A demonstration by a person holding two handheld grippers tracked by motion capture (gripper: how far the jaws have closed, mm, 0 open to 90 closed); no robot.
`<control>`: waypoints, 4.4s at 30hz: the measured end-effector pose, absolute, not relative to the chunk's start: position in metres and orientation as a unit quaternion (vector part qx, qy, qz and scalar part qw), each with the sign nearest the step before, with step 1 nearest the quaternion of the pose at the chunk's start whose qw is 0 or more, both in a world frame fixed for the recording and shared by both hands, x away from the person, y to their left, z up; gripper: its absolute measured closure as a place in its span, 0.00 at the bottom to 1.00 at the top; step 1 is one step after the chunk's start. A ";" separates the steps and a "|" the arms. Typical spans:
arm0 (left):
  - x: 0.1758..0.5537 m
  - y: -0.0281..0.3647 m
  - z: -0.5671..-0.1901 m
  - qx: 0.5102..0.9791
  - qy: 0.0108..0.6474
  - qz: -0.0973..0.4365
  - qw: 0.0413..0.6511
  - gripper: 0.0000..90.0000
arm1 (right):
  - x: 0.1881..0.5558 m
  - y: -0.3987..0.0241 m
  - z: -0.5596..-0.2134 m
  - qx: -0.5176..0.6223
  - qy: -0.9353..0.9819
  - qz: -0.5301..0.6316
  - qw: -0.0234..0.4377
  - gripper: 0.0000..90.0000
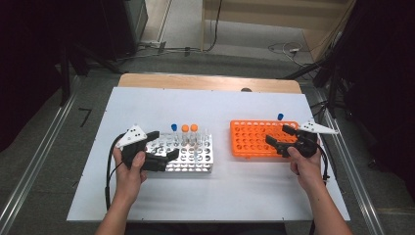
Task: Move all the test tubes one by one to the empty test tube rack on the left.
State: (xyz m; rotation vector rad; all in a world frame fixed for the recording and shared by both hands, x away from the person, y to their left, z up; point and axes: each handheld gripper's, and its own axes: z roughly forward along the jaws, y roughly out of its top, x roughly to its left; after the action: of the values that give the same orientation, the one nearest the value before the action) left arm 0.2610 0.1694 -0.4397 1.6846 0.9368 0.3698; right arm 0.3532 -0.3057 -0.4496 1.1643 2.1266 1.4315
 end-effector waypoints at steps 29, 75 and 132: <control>0.260 0.167 -0.443 0.719 0.397 0.155 0.549 0.00 | 0.386 -0.291 -0.475 0.496 0.724 0.405 0.255 0.76; 0.260 0.158 -0.433 0.721 0.375 0.156 0.561 0.00 | 0.337 -0.268 -0.437 0.404 0.732 0.506 0.213 0.84; 0.245 0.093 -0.420 0.754 0.265 0.076 0.596 0.57 | 0.260 -0.139 -0.444 0.212 0.833 0.508 0.062 0.83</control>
State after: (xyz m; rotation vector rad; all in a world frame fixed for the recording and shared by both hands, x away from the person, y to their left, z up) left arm 0.2451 0.0933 -0.4196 1.7507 0.6161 0.1771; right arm 0.2599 -0.1387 -0.4442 0.6398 2.5176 1.5354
